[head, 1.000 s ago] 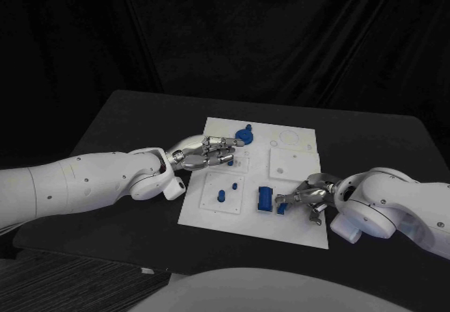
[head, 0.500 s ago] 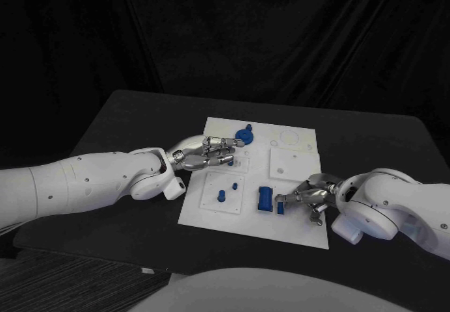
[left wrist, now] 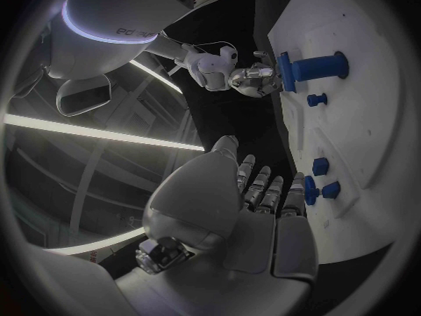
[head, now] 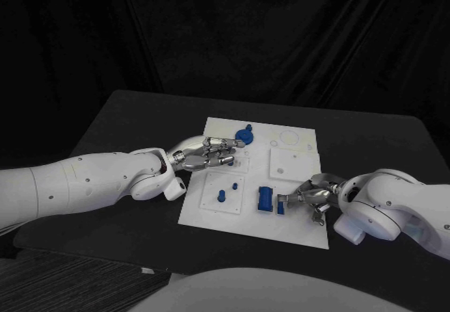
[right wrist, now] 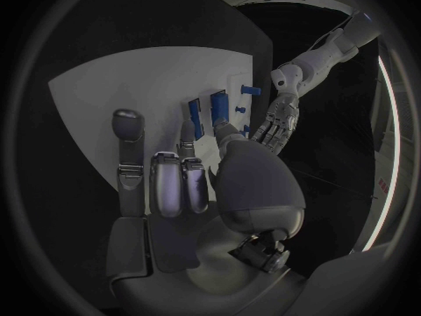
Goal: Assemble the parts on the task board
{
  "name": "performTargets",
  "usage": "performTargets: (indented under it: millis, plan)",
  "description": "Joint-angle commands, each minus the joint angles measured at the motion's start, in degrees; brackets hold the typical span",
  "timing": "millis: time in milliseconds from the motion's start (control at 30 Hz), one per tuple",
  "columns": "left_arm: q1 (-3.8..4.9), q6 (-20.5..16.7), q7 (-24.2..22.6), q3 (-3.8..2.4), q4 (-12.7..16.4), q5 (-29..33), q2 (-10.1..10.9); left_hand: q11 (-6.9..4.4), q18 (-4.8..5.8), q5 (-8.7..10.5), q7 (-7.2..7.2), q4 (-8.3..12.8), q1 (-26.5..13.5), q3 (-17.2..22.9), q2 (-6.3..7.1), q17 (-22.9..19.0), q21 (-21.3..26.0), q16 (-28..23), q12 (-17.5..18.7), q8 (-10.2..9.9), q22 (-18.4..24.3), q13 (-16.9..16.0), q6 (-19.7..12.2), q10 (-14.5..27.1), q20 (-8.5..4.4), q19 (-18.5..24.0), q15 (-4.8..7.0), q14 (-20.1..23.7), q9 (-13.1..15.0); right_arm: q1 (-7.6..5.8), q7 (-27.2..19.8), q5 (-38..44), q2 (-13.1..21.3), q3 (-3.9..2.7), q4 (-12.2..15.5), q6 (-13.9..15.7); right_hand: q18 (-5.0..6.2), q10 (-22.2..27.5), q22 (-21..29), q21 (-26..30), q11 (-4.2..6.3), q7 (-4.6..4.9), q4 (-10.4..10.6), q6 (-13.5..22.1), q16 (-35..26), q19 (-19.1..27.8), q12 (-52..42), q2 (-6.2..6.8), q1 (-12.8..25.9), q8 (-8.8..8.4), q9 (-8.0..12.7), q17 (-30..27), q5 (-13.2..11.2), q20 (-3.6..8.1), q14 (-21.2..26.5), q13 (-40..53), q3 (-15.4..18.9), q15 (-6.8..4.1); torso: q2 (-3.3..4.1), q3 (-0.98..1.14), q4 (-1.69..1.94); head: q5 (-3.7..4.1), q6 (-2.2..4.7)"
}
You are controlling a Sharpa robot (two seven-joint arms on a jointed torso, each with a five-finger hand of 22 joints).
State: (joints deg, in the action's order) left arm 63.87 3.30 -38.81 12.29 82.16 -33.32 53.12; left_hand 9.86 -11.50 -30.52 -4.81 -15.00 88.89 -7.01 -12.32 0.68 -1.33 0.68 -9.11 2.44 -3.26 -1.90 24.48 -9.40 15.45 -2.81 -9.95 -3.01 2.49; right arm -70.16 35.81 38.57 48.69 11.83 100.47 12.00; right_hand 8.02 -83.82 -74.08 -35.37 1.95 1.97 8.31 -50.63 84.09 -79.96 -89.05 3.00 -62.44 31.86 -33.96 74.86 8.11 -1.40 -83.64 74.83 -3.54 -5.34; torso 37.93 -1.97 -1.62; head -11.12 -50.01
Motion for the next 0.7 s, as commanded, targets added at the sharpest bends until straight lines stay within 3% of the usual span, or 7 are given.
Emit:
performTargets:
  millis: [33, 233, 400, 433, 533, 567, 700]
  plan:
    - [-0.11, 0.22, -4.65, -0.04, 0.34, 0.04, 0.16, 0.23, 2.17, -1.14, 0.17, 0.25, 0.48, 0.56, -0.19, 0.28, -0.83, 0.9, -0.95, 0.16, -0.73, -0.23, 0.34, 0.36, 0.1, -0.13, -0.33, -0.75, 0.11, 0.13, -0.32, 0.29, 0.66, -0.02, 0.57, 1.32, 0.4, -6.18, -4.4, 1.67, 0.27, 0.14, 0.84, 0.97, -0.26, -0.32, -0.95, 0.04, -0.52, 1.63, -1.41, 4.66, -0.27, 0.51, -4.31, 15.17, 2.41, -0.25, 0.04, 0.01, -0.01, -0.21, 0.01]
    - [-0.12, -1.16, -5.83, -0.05, 2.2, 0.04, 1.58, 0.11, 2.08, -1.22, -0.18, 0.35, 0.55, 0.72, -0.09, 0.25, -0.85, 0.86, -1.18, 0.26, -0.75, -0.28, 0.85, 0.17, 0.05, -0.16, -0.14, -0.65, 0.17, -1.07, -2.21, -0.07, 4.35, -0.03, 3.22, 2.04, 0.4, -6.18, -4.53, 1.33, 0.42, -0.11, 6.68, 2.19, -0.33, -0.51, -0.95, 3.13, 2.73, 3.51, -2.83, 4.54, 2.43, 0.66, -4.31, 15.17, 3.1, -0.36, 0.07, 0.0, 0.06, -0.14, 0.01]
    - [-0.1, -2.4, -6.4, -0.06, 3.88, 0.05, 3.1, 0.14, 2.03, -1.23, -0.28, 0.37, 0.55, 0.74, 0.0, 0.25, -0.93, 0.86, -1.29, 0.29, -0.88, -0.3, 1.04, 0.08, 0.01, -0.28, -0.07, -0.64, 0.19, -3.19, -9.9, -5.11, 7.13, -0.03, 4.7, 2.74, 0.72, -4.27, -3.46, 6.72, -0.42, 1.05, 8.1, 6.14, -4.2, 1.54, 2.04, 2.92, 2.23, 1.83, -2.19, -1.18, 4.28, 0.11, -2.34, 11.85, 2.48, 0.31, 0.02, 0.02, 0.02, 0.26, 0.01]
    - [-0.09, -2.67, -6.48, -0.06, 4.16, 0.05, 3.43, 0.14, 2.03, -1.23, -0.28, 0.37, 0.55, 0.74, 0.0, 0.25, -0.93, 0.86, -1.29, 0.29, -0.88, -0.3, 1.04, 0.08, 0.01, -0.28, -0.07, -0.64, 0.19, -3.57, -12.18, -7.05, 7.59, -0.03, 4.85, 2.43, 1.73, 0.86, -1.2, 17.83, -1.52, 2.71, 7.99, 10.1, -10.28, 7.0, 8.55, 2.61, 1.13, -0.1, -0.93, -8.96, 5.75, -1.01, 2.07, 5.39, 2.5, 1.64, 0.0, 0.03, 0.01, 0.32, 0.01]
    - [-0.04, -3.26, -6.62, -0.07, 4.82, 0.08, 4.26, 0.12, 1.96, -1.27, -0.42, 0.37, 0.52, 0.77, 0.07, 0.25, -0.97, 0.86, -1.35, 0.35, -0.92, -0.31, 1.34, 0.02, -0.02, -0.33, 0.02, -0.63, 0.23, -4.19, -17.49, -11.9, 8.2, -0.03, 4.77, 0.17, 0.87, 22.12, -0.8, 21.66, -3.98, 3.98, 7.85, 16.14, -27.48, 14.9, 27.02, 2.2, 0.87, -0.99, 0.29, -28.52, 11.31, -3.2, 21.56, -10.21, 5.19, 4.89, -0.09, 0.08, 0.04, 0.76, 0.01]
    - [0.0, -3.43, -6.65, -0.08, 5.1, 0.32, 4.57, 0.03, 1.9, -1.3, -0.6, 0.38, 0.51, 0.83, 0.13, 0.24, -0.99, 0.85, -1.41, 0.38, -0.93, -0.31, 1.56, -0.04, -0.02, -0.36, 0.09, -0.6, 0.25, -4.33, -19.53, -13.68, 8.21, -0.03, 4.62, -0.9, -0.63, 43.06, 0.95, 25.32, -8.31, 2.07, 7.96, 22.23, -35.17, 20.54, 42.1, 1.76, 0.24, -2.49, 1.67, -33.16, 10.25, -5.6, 35.88, -20.2, 6.98, 9.11, -0.12, 0.08, 0.06, 0.92, 0.01]
    - [0.33, -3.69, -6.66, -0.09, 6.2, 2.88, 5.56, -0.27, 1.75, -1.37, -1.18, 0.47, 0.59, 1.06, 0.28, 0.27, -1.06, 0.9, -1.67, 0.51, -0.99, -0.34, 2.47, -0.28, -0.02, -0.46, 0.24, -0.7, 0.32, -4.57, -26.69, -21.86, 7.67, -0.02, 3.82, -4.82, -0.64, 52.25, 2.52, 25.55, -11.82, 1.74, 8.16, 24.55, -39.68, 19.14, 46.82, 0.32, -2.09, -0.58, 3.69, -36.96, 8.27, -8.08, 46.58, -26.32, 10.47, 12.33, -0.18, 0.04, 0.04, 1.39, 0.01]
